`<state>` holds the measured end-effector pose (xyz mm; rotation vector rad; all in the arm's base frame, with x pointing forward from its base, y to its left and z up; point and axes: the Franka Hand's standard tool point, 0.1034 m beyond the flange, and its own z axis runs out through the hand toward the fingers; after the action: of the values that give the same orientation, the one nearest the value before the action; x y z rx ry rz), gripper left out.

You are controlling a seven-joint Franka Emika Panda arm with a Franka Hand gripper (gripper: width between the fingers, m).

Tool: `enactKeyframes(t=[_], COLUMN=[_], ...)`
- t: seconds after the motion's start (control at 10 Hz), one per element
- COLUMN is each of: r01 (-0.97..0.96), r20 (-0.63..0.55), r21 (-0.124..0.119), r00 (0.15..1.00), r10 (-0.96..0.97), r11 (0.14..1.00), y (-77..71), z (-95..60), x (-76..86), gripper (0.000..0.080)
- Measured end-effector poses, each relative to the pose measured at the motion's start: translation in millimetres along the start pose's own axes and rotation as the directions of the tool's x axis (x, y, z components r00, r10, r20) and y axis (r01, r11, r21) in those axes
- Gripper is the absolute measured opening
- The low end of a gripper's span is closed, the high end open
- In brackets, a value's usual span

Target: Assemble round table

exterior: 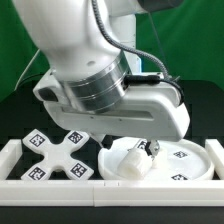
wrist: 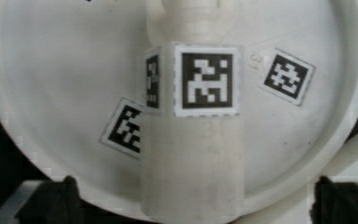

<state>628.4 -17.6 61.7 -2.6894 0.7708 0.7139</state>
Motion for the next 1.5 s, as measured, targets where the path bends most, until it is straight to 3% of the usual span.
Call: enactKeyframes(t=[0.1,0.2,0.6,0.8,0.9,1.2,1.5], r01=[-0.025,0.01,0.022,0.153,0.206,0.181,0.105], r20=[0.091,0.055,0.091,0.087,0.076,0.082,0.232], r21=[-0.027,-0.069,-0.085,-0.115,-0.107,-0.108,-0.136], r00=[0.995,0.998,0.996,0.986,0.977,0.982,0.97], r10=[0.027,-0.006,-0.014,-0.144,-0.198,-0.173,-0.071], r11=[0.999,0.998,0.996,0.982,0.973,0.978,0.985], y=[6.7,1.7,0.4,-14.5,-16.3,-12.9,4.5], z=[3.3,1.0,8.8,13.6,14.5,14.7,27.5], x=[-2.8,5.6,-0.5,-0.9,2.0,2.0,-10.6], gripper=[0.0649,0.0649,0.0649,0.0649,0.0649,0.0649,0.0649])
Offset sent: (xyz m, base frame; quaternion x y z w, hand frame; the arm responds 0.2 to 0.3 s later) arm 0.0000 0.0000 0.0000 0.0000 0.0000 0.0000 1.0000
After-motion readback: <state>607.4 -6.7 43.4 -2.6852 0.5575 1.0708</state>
